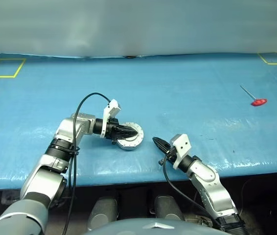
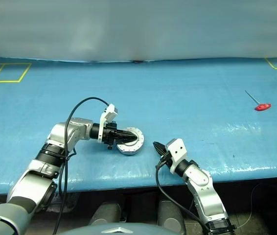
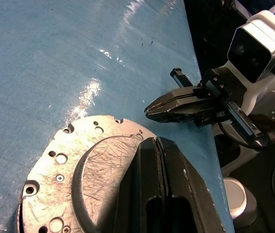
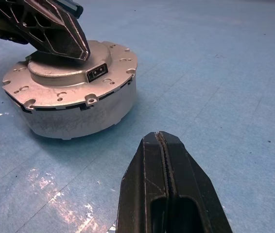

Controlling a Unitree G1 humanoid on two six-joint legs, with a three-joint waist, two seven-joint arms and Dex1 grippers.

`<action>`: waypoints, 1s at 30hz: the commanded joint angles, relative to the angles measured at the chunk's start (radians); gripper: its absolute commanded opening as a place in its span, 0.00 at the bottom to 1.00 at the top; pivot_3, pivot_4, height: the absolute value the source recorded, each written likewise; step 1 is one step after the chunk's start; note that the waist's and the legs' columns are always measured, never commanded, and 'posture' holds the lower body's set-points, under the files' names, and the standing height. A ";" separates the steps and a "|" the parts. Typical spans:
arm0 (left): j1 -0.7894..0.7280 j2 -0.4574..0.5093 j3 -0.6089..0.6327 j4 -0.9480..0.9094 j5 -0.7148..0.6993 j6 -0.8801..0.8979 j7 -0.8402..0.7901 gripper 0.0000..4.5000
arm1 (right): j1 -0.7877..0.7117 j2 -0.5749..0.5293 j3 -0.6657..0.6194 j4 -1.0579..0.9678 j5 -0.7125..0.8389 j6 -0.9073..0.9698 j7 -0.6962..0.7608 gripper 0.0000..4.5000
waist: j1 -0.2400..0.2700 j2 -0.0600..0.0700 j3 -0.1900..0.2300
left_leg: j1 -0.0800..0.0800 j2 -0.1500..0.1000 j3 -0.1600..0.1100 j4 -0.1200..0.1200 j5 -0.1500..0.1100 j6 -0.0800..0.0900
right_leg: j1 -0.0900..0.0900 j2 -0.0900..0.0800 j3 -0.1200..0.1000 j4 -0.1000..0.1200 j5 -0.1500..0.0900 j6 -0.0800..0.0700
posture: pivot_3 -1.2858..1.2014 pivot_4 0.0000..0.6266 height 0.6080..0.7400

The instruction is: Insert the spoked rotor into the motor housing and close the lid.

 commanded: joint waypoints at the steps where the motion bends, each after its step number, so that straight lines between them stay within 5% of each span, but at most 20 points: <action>1: 0.023 0.006 -0.022 -0.027 0.017 -0.009 -0.004 0.00 | -0.001 0.004 0.002 -0.016 -0.002 -0.011 -0.004 0.00 | 0.000 0.000 0.000 | 0.000 0.000 0.000 0.000 0.000 0.000 | 0.000 0.000 0.000 0.000 0.000 0.000 | 0.52 0.24 1.00; 12: 0.162 0.001 0.217 -0.304 -0.165 -0.004 0.097 0.00 | -0.046 0.041 -0.051 -0.115 0.095 0.100 -0.044 0.00 | 0.000 0.000 0.000 | 0.001 0.001 0.000 0.000 0.000 0.000 | 0.001 -0.004 0.003 0.000 0.000 -0.001 | 0.52 0.24 1.00; 18: 0.353 0.001 0.346 -0.587 -0.207 -0.031 0.281 0.00 | -0.120 0.039 -0.064 -0.179 0.122 0.289 -0.105 0.00 | 0.003 0.001 0.000 | 0.001 0.001 0.000 -0.001 0.000 0.000 | 0.000 -0.005 0.005 0.000 0.000 -0.002 | 0.52 0.24 1.00; 23: 0.620 -0.079 0.378 -0.806 -0.118 -0.234 0.470 0.00 | -0.218 0.034 -0.053 -0.213 0.103 0.358 -0.127 0.00 | 0.002 0.001 0.000 | 0.000 0.001 0.002 -0.002 0.000 0.000 | -0.002 -0.005 0.008 -0.001 -0.001 -0.004 | 0.52 0.24 1.00; 26: 0.745 -0.118 0.338 -0.874 -0.065 -0.311 0.543 0.00 | -0.271 0.029 -0.032 -0.218 0.101 0.387 -0.118 0.20 | 0.009 0.001 -0.001 | 0.000 0.001 0.003 -0.002 0.000 0.000 | -0.003 -0.005 0.009 -0.001 0.000 -0.005 | 0.52 0.24 1.00; 30: 0.883 -0.156 0.282 -0.902 0.010 -0.415 0.616 0.20 | -0.347 0.030 0.008 -0.199 0.094 0.423 -0.100 0.49 | 0.009 0.001 -0.001 | 0.001 0.001 0.004 -0.002 0.000 0.000 | -0.002 -0.004 0.009 -0.001 0.000 -0.006 | 0.52 0.24 1.00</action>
